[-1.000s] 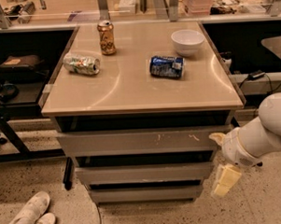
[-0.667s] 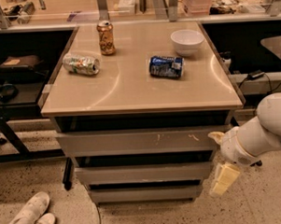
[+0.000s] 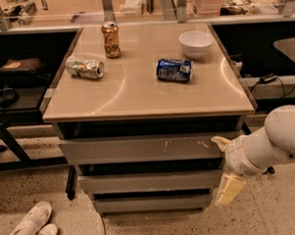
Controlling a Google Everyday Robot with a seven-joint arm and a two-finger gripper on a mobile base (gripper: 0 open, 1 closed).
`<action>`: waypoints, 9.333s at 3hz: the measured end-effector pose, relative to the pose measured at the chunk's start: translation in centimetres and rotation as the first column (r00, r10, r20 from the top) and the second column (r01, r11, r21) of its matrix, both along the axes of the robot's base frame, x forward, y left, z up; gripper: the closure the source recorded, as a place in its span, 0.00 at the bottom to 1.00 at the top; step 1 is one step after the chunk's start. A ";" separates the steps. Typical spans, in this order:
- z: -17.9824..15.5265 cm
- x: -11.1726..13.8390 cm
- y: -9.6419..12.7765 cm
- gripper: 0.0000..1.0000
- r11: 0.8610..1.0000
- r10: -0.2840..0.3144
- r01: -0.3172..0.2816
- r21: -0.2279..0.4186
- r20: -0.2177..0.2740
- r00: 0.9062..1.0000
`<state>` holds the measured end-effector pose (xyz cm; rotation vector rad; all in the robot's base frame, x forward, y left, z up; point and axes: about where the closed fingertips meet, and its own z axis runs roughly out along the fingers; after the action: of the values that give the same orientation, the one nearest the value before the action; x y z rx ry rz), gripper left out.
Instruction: Open top drawer
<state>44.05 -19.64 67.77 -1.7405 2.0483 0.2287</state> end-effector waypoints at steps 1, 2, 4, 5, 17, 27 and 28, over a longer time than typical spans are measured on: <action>0.3 1.6 0.9 0.00 0.998 0.056 -0.058 0.019 0.089 0.994; 0.0 3.2 1.0 0.00 0.995 0.078 -0.086 0.047 0.151 0.986; -0.5 4.5 0.8 0.00 0.996 0.069 -0.080 0.050 0.185 0.980; -0.8 7.1 1.6 0.00 0.994 0.089 -0.103 0.045 0.252 0.964; -3.5 9.5 0.5 0.46 0.982 0.117 -0.141 0.129 0.180 0.977; -3.0 -4.2 -0.9 1.00 0.935 0.282 -0.304 0.183 0.136 0.950; -3.0 -4.3 -0.9 0.00 0.935 0.282 -0.304 0.183 0.136 0.950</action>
Offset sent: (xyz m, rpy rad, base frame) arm 0.0509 0.0076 -0.0024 0.0915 -0.2151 0.0947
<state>39.80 -20.50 64.79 -1.8799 1.6220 0.4108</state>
